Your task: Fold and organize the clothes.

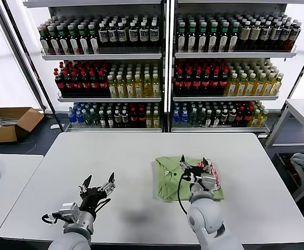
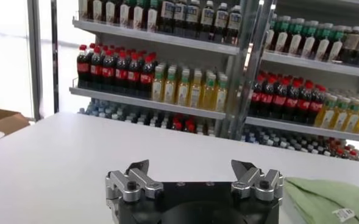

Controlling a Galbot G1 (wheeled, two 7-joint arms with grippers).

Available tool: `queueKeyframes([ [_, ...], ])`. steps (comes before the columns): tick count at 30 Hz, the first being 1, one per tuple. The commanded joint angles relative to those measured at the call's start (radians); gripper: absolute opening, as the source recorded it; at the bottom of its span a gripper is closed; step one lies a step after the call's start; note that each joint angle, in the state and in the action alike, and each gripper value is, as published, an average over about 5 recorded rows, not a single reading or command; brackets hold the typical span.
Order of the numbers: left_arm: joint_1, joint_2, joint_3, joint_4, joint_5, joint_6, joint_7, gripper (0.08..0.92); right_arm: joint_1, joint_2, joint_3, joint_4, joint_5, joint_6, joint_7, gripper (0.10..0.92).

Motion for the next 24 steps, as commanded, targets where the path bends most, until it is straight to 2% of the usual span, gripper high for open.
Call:
queueKeyframes([
  [1,0.009,0.003,-0.010,-0.011,-0.002,0.005,0.001,0.823,0.187,0.049,-0.058,-0.291,-0.021,-0.039,0.033,0.823],
  [14,-0.003,0.003,0.000,0.002,-0.003,0.012,0.001,0.823,0.076,0.030,-0.049,-0.222,0.008,-0.090,0.037,0.823],
  [24,0.021,0.006,-0.008,-0.017,-0.004,0.009,0.005,0.823,0.065,0.066,-0.037,-0.241,0.023,-0.080,0.035,0.823],
])
